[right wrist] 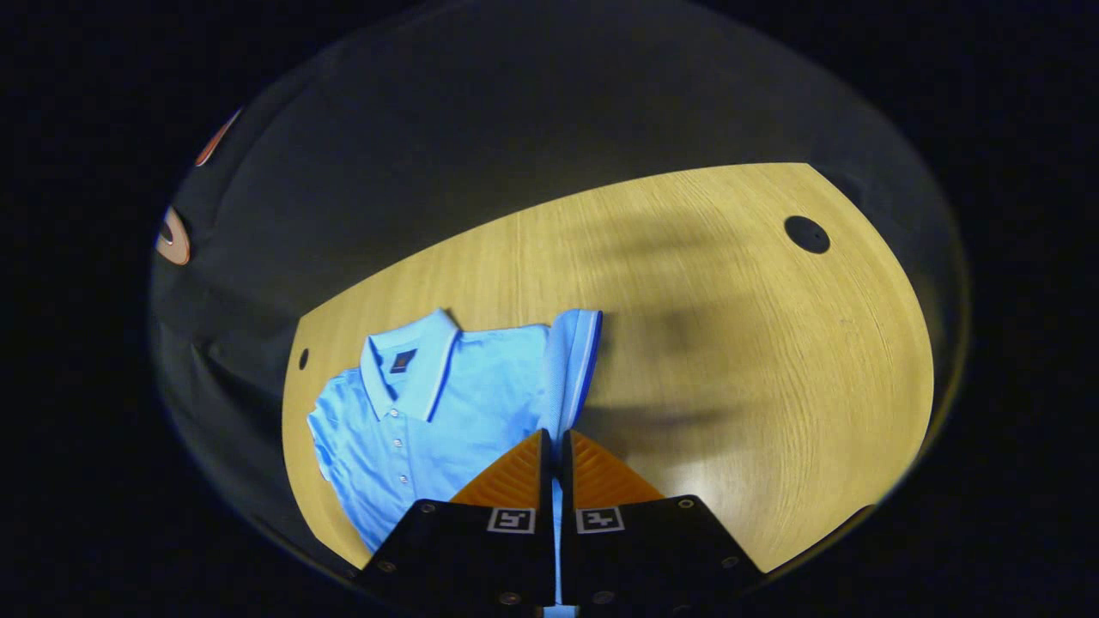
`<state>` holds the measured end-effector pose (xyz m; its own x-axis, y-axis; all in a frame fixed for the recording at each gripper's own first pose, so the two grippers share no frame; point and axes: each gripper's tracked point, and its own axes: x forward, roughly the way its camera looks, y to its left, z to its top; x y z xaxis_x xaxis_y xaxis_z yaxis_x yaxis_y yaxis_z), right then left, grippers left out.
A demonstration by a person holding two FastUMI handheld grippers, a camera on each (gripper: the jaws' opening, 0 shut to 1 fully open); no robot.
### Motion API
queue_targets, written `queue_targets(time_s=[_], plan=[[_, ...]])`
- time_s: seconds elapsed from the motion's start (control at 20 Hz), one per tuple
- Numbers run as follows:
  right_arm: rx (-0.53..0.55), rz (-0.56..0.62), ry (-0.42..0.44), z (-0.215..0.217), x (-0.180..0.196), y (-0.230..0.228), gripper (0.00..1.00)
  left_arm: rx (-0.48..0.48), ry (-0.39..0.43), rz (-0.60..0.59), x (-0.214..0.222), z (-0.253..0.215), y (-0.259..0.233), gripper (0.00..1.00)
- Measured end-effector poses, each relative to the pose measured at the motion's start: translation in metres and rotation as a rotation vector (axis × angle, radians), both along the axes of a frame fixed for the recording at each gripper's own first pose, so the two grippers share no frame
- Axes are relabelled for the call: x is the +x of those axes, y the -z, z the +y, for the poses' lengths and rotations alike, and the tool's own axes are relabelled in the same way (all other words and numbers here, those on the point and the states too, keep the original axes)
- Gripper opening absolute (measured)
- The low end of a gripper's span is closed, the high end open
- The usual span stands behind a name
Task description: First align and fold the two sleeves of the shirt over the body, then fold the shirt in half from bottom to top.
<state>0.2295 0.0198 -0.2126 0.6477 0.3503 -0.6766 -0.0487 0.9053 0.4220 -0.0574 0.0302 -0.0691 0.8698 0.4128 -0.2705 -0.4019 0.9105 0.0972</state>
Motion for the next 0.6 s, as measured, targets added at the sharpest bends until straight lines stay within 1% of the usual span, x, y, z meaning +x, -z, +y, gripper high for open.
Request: queue_targets(time_s=[0.15,0.25,0.4,0.45,0.5,0.55,0.6], plan=[[0.019,-0.025,-0.042,0.027,-0.004,-0.014,0.03,0.002,-0.007,-0.010,0.000,0.008,-0.005,1.00],[0.005,-0.048,-0.065,0.044,-0.006,-0.018,0.03,-0.002,0.000,-0.009,0.002,0.014,-0.002,1.00],[-0.018,-0.058,-0.099,0.068,-0.013,-0.018,0.03,-0.031,0.040,-0.010,0.013,0.019,0.008,1.00],[-0.023,-0.054,-0.100,0.074,-0.014,-0.017,0.03,-0.045,0.057,-0.009,0.020,0.022,0.013,0.98],[-0.023,-0.048,-0.101,0.080,-0.018,-0.016,0.05,-0.060,0.074,-0.007,0.026,0.025,0.019,1.00],[-0.033,-0.044,-0.100,0.084,-0.021,-0.017,0.06,-0.080,0.095,-0.003,0.031,0.029,0.025,1.00],[-0.047,-0.047,-0.100,0.086,-0.024,-0.017,0.12,-0.105,0.116,0.004,0.039,0.034,0.032,1.00]])
